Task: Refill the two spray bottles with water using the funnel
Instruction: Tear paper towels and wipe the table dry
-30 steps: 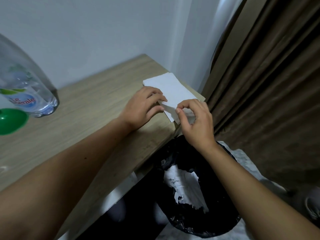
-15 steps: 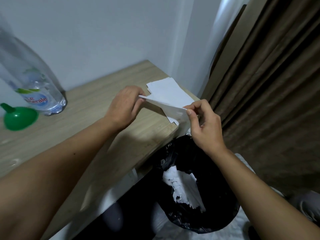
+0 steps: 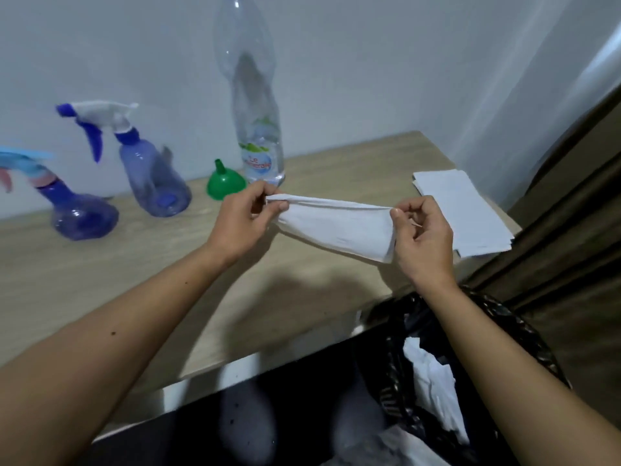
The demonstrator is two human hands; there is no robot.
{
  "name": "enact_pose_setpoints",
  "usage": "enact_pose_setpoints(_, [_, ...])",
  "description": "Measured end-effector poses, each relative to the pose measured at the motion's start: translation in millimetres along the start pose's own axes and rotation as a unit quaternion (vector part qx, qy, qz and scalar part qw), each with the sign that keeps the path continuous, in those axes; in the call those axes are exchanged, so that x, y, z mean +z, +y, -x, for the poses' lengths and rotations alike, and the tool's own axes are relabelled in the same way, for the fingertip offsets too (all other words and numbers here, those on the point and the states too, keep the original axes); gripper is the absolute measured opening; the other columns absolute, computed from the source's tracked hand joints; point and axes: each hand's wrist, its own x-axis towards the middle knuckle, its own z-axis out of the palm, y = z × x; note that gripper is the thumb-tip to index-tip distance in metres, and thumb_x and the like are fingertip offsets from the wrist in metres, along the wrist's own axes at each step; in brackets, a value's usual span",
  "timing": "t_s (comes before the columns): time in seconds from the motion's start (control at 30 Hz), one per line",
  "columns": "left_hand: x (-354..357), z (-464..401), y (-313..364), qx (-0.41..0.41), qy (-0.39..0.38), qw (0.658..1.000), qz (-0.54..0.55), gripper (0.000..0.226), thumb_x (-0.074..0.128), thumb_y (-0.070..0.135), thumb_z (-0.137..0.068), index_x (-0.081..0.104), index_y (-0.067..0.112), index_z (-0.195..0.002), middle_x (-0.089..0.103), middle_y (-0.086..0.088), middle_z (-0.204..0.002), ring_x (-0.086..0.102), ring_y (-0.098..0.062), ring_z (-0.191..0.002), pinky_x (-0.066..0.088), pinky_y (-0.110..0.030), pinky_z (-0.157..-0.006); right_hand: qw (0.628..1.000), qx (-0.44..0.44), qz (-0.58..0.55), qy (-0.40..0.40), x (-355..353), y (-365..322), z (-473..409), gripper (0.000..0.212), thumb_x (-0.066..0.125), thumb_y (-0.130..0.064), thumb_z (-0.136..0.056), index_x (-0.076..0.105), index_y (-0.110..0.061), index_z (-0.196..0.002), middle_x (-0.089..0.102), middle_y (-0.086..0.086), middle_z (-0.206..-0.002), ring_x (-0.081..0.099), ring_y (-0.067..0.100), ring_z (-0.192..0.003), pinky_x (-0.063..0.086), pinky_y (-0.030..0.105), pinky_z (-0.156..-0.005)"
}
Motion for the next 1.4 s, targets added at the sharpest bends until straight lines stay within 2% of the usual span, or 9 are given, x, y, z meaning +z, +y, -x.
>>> enact_pose_setpoints(0.27, [-98.8, 110.2, -27.1, -0.188, 0.063, 0.978, 0.063, 0.006, 0.076, 0.019, -0.099, 0.073, 0.017, -0.094, 0.067, 0.003, -0.080, 0.059, -0.006, -0.069, 0.050, -0.020, -0.065, 0.992, -0.002, -0.040, -0.118, 92.8, -39.9, 40.9, 0.013, 0.067, -0.010, -0.099, 0.063, -0.020, -0.091, 0.066, -0.014, -0.086, 0.059, -0.008, -0.083, 0.042, 0.008, -0.066])
enact_pose_setpoints(0.4, [-124.5, 162.7, -32.0, -0.268, 0.066, 0.951, 0.139, 0.014, 0.072, 0.013, -0.102, 0.069, 0.001, -0.099, 0.066, -0.014, -0.074, 0.060, -0.026, -0.059, 0.055, -0.034, -0.048, 0.981, 0.001, -0.019, -0.192, 116.2, -45.5, 61.8, 0.016, 0.070, -0.016, -0.097, 0.063, -0.026, -0.086, 0.064, -0.016, -0.074, 0.060, 0.006, -0.075, 0.049, 0.024, -0.070])
enact_pose_setpoints(0.57, [-143.9, 202.1, -42.3, -0.271, 0.049, 0.961, 0.008, 0.012, 0.076, 0.024, -0.100, 0.073, 0.016, -0.091, 0.062, -0.002, -0.059, 0.056, -0.020, -0.040, 0.044, -0.026, -0.049, 0.964, -0.009, 0.030, -0.263, 128.8, -50.1, 89.8, 0.011, 0.072, -0.018, -0.095, 0.065, -0.021, -0.087, 0.064, -0.002, -0.070, 0.056, 0.013, -0.064, 0.046, 0.029, -0.069])
enact_pose_setpoints(0.67, [-149.0, 206.3, -45.6, -0.212, 0.052, 0.967, -0.132, 0.011, 0.080, 0.031, -0.096, 0.075, 0.024, -0.089, 0.066, 0.008, -0.063, 0.060, -0.008, -0.054, 0.047, -0.026, -0.059, 0.956, -0.057, 0.078, -0.276, 129.8, -51.0, 100.3, 0.011, 0.072, -0.019, -0.095, 0.066, -0.021, -0.086, 0.064, -0.005, -0.067, 0.056, 0.011, -0.061, 0.045, 0.030, -0.062])
enact_pose_setpoints(0.77, [-149.6, 207.2, -48.4, -0.178, 0.045, 0.955, -0.232, 0.013, 0.081, 0.040, -0.092, 0.076, 0.028, -0.093, 0.065, 0.013, -0.078, 0.063, -0.015, -0.073, 0.049, -0.033, -0.068, 0.948, -0.097, 0.120, -0.279, 128.6, -46.0, 102.6, 0.009, 0.073, -0.018, -0.094, 0.068, -0.019, -0.087, 0.068, -0.005, -0.073, 0.061, 0.018, -0.068, 0.052, 0.037, -0.068])
enact_pose_setpoints(1.0, [-137.3, 219.3, -44.2, -0.114, 0.085, 0.955, -0.261, 0.030, 0.076, 0.038, -0.096, 0.070, 0.020, -0.119, 0.066, 0.004, -0.118, 0.063, -0.016, -0.102, 0.054, -0.036, -0.083, 0.947, -0.182, 0.115, -0.237, 123.4, -43.9, 117.2, 0.012, 0.069, -0.013, -0.095, 0.069, -0.017, -0.106, 0.065, -0.002, -0.106, 0.061, 0.016, -0.095, 0.052, 0.037, -0.089])
enact_pose_setpoints(1.17, [-116.4, 224.8, -44.0, -0.025, -0.092, 0.957, -0.276, 0.061, 0.048, 0.044, -0.107, 0.053, 0.005, -0.153, 0.046, -0.017, -0.163, 0.042, -0.032, -0.153, 0.034, -0.044, -0.127, 0.838, -0.330, 0.179, -0.395, 127.1, -35.1, 134.4, 0.055, 0.047, -0.037, -0.106, 0.051, -0.005, -0.151, 0.047, 0.014, -0.162, 0.042, 0.029, -0.152, 0.034, 0.045, -0.125])
enact_pose_setpoints(1.27, [-107.8, 228.3, -50.1, -0.036, -0.183, 0.926, -0.327, 0.072, 0.025, 0.049, -0.109, 0.032, 0.003, -0.165, 0.024, -0.016, -0.175, 0.021, -0.027, -0.163, 0.017, -0.046, -0.134, 0.791, -0.337, 0.242, -0.451, 130.9, -31.1, 142.7, 0.064, 0.030, -0.044, -0.109, 0.035, -0.007, -0.162, 0.029, 0.013, -0.172, 0.023, 0.027, -0.161, 0.026, 0.051, -0.129])
enact_pose_setpoints(1.4, [-111.7, 233.9, -50.1, -0.055, -0.204, 0.910, -0.357, 0.079, 0.008, 0.053, -0.106, 0.015, 0.005, -0.170, 0.008, -0.011, -0.178, 0.006, -0.022, -0.166, -0.002, -0.036, -0.134, 0.766, -0.353, 0.294, -0.449, 132.6, -33.5, 146.8, 0.066, 0.019, -0.045, -0.110, 0.026, -0.009, -0.166, 0.020, 0.009, -0.175, 0.014, 0.025, -0.164, 0.017, 0.048, -0.132])
